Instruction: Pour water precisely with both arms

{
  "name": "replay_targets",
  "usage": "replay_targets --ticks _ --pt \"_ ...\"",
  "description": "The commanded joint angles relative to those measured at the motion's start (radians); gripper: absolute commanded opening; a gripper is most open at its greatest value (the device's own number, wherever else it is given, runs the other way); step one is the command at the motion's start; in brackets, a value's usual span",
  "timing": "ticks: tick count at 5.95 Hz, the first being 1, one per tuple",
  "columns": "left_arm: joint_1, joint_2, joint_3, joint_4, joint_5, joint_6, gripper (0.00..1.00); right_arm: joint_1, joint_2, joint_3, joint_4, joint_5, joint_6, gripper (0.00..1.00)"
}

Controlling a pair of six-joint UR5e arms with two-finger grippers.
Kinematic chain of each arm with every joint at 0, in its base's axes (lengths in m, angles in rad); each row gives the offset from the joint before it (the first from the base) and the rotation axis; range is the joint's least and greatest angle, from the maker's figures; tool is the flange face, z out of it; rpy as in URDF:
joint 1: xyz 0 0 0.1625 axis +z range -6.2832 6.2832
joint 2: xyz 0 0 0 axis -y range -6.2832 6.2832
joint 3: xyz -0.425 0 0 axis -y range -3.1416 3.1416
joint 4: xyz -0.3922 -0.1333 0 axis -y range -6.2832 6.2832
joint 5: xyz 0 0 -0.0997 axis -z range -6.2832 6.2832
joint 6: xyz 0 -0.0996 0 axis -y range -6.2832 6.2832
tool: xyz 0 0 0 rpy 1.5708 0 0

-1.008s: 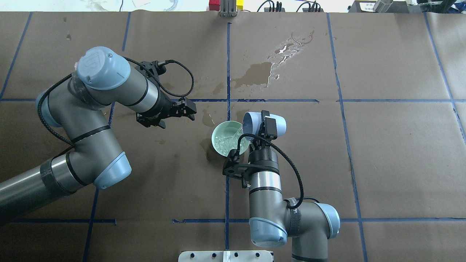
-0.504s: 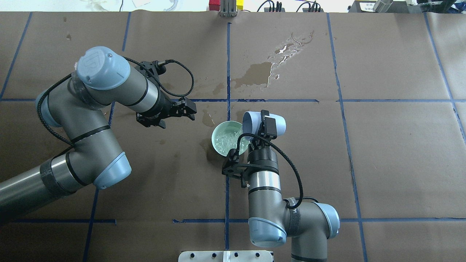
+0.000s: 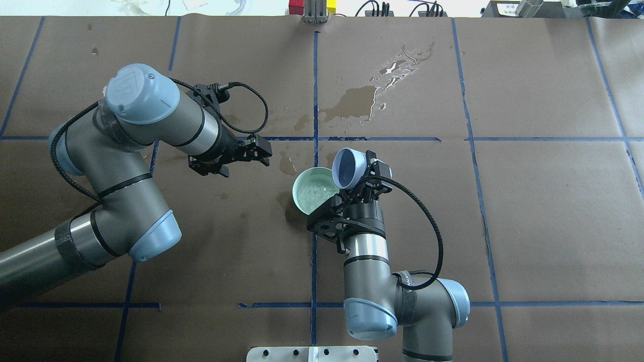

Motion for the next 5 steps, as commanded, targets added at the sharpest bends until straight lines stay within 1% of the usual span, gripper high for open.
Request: replay_targets --ticks 1,2,3,4,5 --pt "-0.002 0.0 0.0 0.0 0.002 0.0 0.99 0.01 -0.013 -0.003 0.146 0.01 0.184 0.14" --pt "-0.002 0.003 -0.002 0.0 0.0 -0.001 0.99 0.011 -0.052 0.0 0.238 0.01 0.408 0.1" --pt "-0.002 0.003 -0.008 0.002 0.002 -0.001 0.99 0.013 -0.122 0.0 0.404 0.01 0.501 0.09" --pt "-0.008 0.006 -0.009 0.002 0.003 0.0 0.99 0.022 -0.197 -0.004 0.568 0.008 0.505 0.09" --pt "-0.012 0.011 -0.034 0.002 0.013 -0.001 0.99 0.03 -0.292 -0.006 0.652 0.008 0.521 0.08"
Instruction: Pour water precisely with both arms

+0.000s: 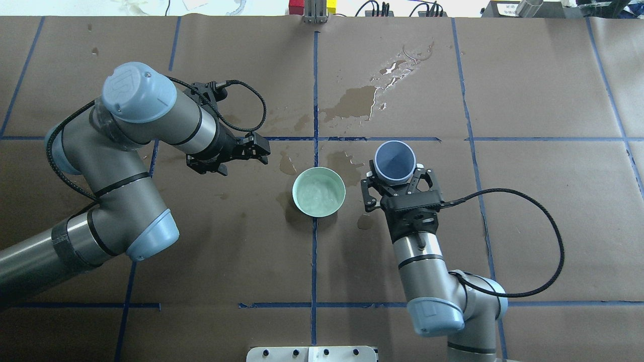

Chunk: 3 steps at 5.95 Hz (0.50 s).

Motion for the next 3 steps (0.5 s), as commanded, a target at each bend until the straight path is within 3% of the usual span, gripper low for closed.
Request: replay_targets --ticks 1,2,3 --pt "-0.004 0.049 -0.056 0.0 0.019 -0.001 0.99 0.024 -0.202 -0.002 0.168 0.0 0.059 0.09" --pt "-0.007 0.062 -0.073 0.002 0.023 -0.001 0.99 0.035 -0.338 -0.007 0.275 0.0 0.112 0.11" --pt "-0.004 0.063 -0.073 0.002 0.034 -0.002 0.99 0.047 -0.403 -0.011 0.335 0.001 0.164 0.1"
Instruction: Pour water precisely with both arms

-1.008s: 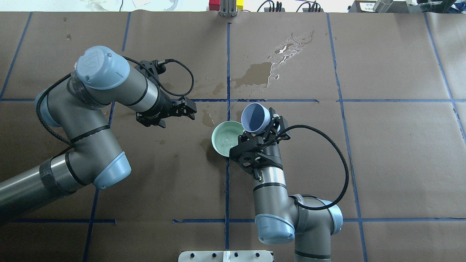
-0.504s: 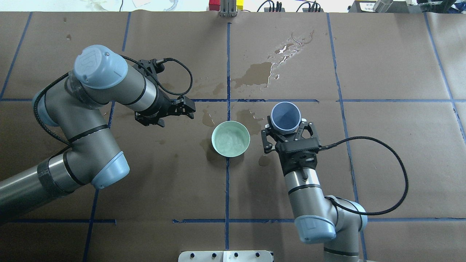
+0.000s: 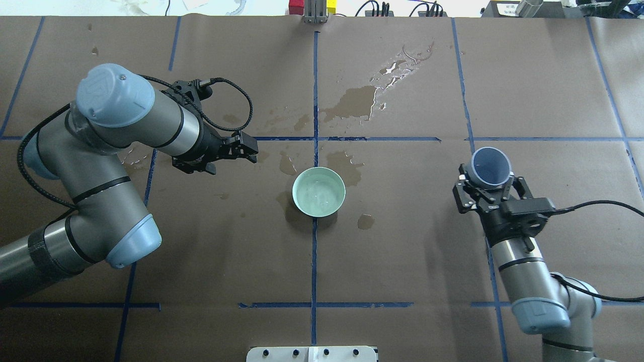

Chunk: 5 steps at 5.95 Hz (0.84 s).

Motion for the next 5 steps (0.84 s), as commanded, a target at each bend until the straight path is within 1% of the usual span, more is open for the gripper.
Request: replay_targets --ticks 1,2,3,4,5 --pt "0.001 0.008 -0.006 0.0 0.009 -0.001 0.99 0.047 -0.128 -0.012 0.071 0.024 0.096 0.09" --pt "0.001 0.01 -0.01 0.0 0.009 -0.003 0.99 0.082 -0.185 -0.03 0.076 0.05 0.162 0.1" --pt "0.001 0.01 -0.014 0.002 0.009 -0.004 1.0 0.09 -0.2 -0.093 0.085 0.055 0.225 0.11" --pt "0.001 0.011 -0.014 0.003 0.011 -0.004 1.0 0.095 -0.205 -0.165 0.179 0.053 0.222 0.11" --pt "0.003 0.01 -0.014 0.003 0.011 -0.003 1.0 0.092 -0.195 -0.2 0.206 0.05 0.215 0.11"
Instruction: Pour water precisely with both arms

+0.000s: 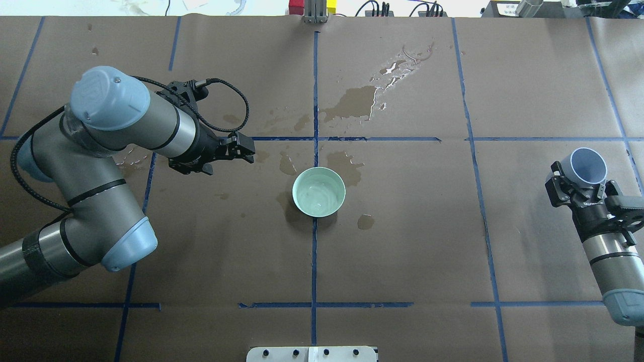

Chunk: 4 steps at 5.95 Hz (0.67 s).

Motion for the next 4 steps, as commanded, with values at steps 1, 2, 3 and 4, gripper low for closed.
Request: replay_targets --ticks 1,2,3,4 --pt "0.001 0.001 -0.002 0.0 0.0 -0.001 1.0 -0.001 0.005 -0.044 0.04 -0.003 -0.001 0.12" --pt "-0.001 -0.001 -0.002 0.002 0.0 -0.001 1.0 -0.003 0.009 -0.047 0.04 -0.005 0.002 0.2" --pt "-0.001 0.001 -0.002 0.002 0.0 -0.001 1.0 -0.003 0.021 -0.082 0.04 -0.002 0.004 0.24" --pt "-0.001 0.001 -0.004 0.002 0.0 0.001 1.0 -0.001 0.079 -0.131 0.04 -0.003 0.004 0.24"
